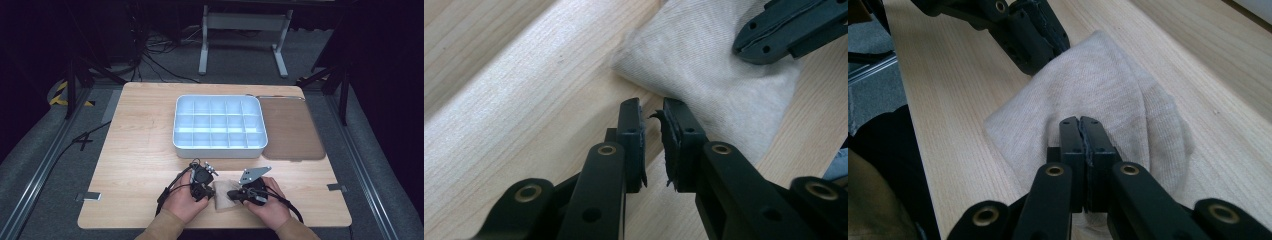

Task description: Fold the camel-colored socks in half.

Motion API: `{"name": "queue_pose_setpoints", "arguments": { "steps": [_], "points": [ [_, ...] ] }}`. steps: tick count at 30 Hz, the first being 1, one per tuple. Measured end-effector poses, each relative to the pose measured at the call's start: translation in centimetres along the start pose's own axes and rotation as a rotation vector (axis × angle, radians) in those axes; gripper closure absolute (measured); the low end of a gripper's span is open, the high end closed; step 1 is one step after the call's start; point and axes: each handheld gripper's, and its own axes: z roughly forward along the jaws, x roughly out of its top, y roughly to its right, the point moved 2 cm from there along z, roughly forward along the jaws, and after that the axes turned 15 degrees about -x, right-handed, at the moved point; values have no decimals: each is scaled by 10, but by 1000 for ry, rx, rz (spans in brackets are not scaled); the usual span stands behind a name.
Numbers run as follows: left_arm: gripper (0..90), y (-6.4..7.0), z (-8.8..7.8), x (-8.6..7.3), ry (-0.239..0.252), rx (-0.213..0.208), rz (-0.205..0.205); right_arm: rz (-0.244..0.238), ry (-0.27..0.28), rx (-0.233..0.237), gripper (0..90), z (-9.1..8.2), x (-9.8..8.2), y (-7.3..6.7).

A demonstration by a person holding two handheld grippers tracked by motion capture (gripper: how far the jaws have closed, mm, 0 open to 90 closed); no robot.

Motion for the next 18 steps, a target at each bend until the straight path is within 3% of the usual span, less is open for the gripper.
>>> {"name": "queue_pose_setpoints", "arguments": {
  "steps": [7,18],
  "points": [
    [806,2,3,3,8,7,15,-6,8,-12,899,-1,-1,-1],
    [827,11,-3,10,90,-25,79,9,15,-23,897,-1,-2,-3]
  ]
}}
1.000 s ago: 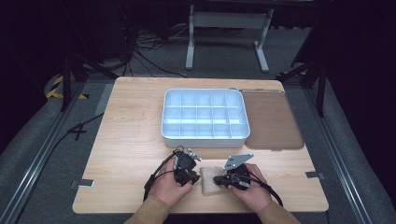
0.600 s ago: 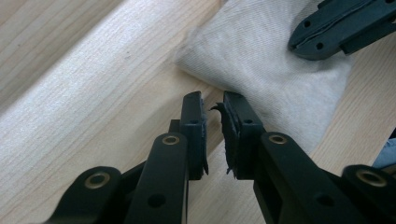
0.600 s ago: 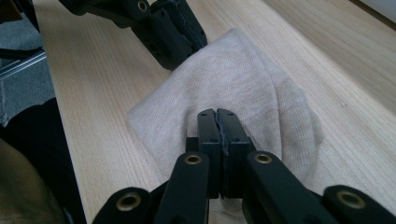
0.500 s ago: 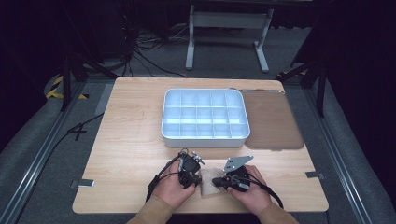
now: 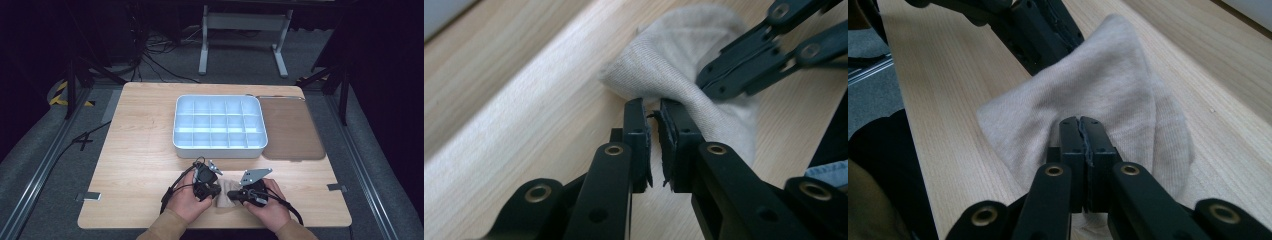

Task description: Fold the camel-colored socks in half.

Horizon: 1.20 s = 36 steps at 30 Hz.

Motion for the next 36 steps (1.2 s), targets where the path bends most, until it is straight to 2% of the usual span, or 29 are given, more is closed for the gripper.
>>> {"name": "queue_pose_setpoints", "arguments": {
  "steps": [2,4,7,15,20,22,25,26,28,31,32,36],
  "points": [
    [835,6,2,5,10,-27,23,-4,0,-17,896,-1,0,-2],
    [839,8,3,6,4,-26,33,-7,3,-19,896,-1,0,-2],
    [859,15,5,9,-6,-2,65,-4,6,-24,895,-1,0,-4],
    [840,14,2,8,10,-12,57,-6,9,-18,888,-4,0,-1],
    [837,12,1,9,12,-3,55,13,32,-34,884,-19,4,8],
    [837,12,1,10,11,-3,54,45,37,-76,887,-36,3,22],
    [837,12,1,12,6,-3,62,81,9,-102,888,-43,-2,33],
    [837,13,1,12,6,-1,61,99,-21,-117,889,-45,-6,40],
    [837,12,2,12,6,0,63,133,-86,-110,891,-45,-14,47],
    [837,12,2,13,0,-1,57,131,-119,-103,891,-41,-16,46],
    [837,12,2,13,-1,-2,56,114,-133,-95,891,-37,-17,43],
    [837,12,1,12,3,1,57,92,-140,-87,884,-31,-16,37]
  ]
}}
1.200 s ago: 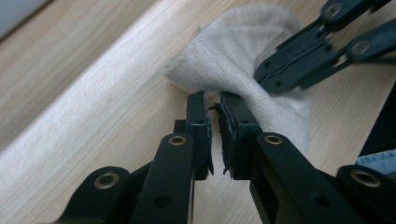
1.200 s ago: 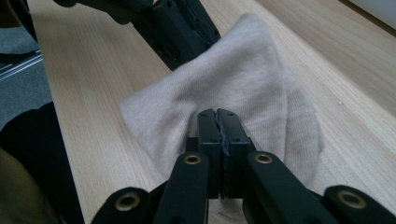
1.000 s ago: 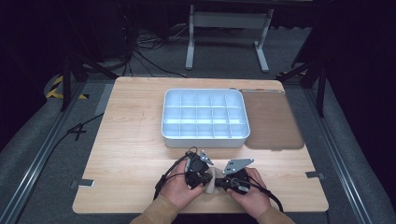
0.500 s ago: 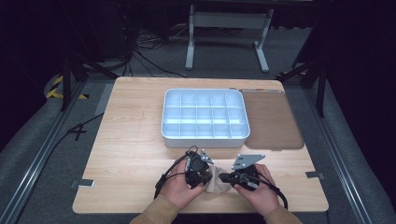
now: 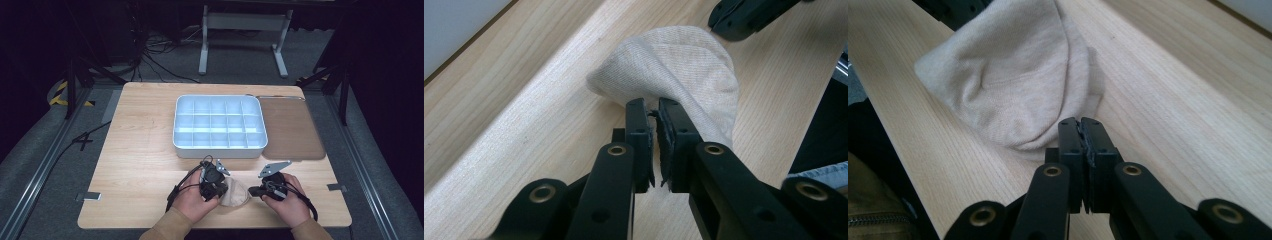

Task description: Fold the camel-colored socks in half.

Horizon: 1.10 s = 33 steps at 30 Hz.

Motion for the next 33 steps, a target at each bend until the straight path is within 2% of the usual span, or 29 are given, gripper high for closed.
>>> {"name": "queue_pose_setpoints", "arguments": {
  "steps": [5,11,17,18,22,28,33],
  "points": [
    [837,1,-1,0,8,-7,7,-9,-6,-1,888,8,-2,-4],
    [832,2,-1,1,18,-9,11,-15,15,2,888,11,0,-10],
    [828,5,-1,5,7,-11,39,-29,32,2,888,14,2,-17],
    [828,5,1,7,18,-11,50,-33,37,5,888,14,2,-17],
    [823,6,7,9,10,-13,68,-32,39,8,888,16,2,-19],
    [808,6,17,9,-5,-27,74,-28,42,7,880,16,2,-19],
    [792,7,18,9,-8,-32,78,-16,51,15,867,12,2,-17]
  ]
}}
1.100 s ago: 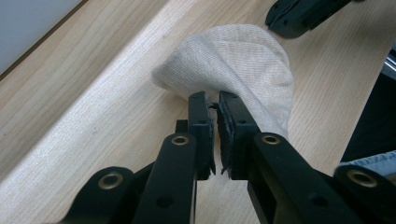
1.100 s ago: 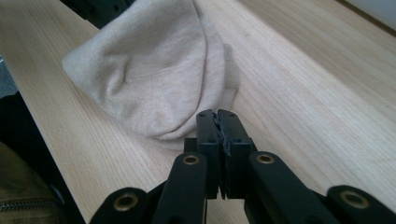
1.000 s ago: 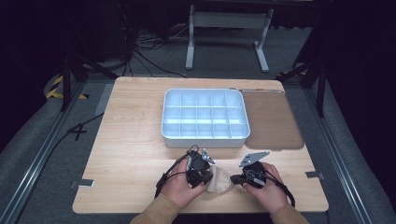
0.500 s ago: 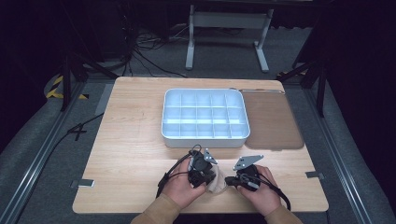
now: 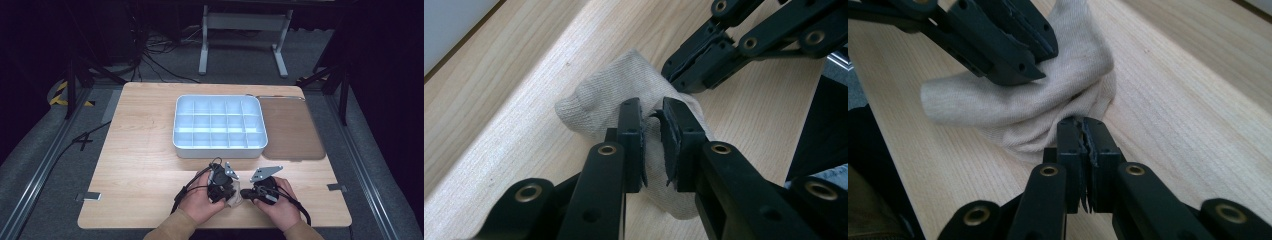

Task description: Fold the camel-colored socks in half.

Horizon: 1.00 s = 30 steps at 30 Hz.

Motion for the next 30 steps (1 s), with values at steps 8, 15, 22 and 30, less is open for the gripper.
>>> {"name": "queue_pose_setpoints", "arguments": {
  "steps": [8,15,22,30],
  "points": [
    [770,0,0,-1,16,0,6,-3,90,-3,880,-15,12,-2],
    [747,3,-1,-3,10,7,9,15,148,5,888,-11,25,-3],
    [726,11,-11,-5,20,-20,39,17,108,0,890,1,24,-1],
    [767,19,-5,-8,-58,-92,25,9,95,-5,888,3,22,-1]
  ]
}}
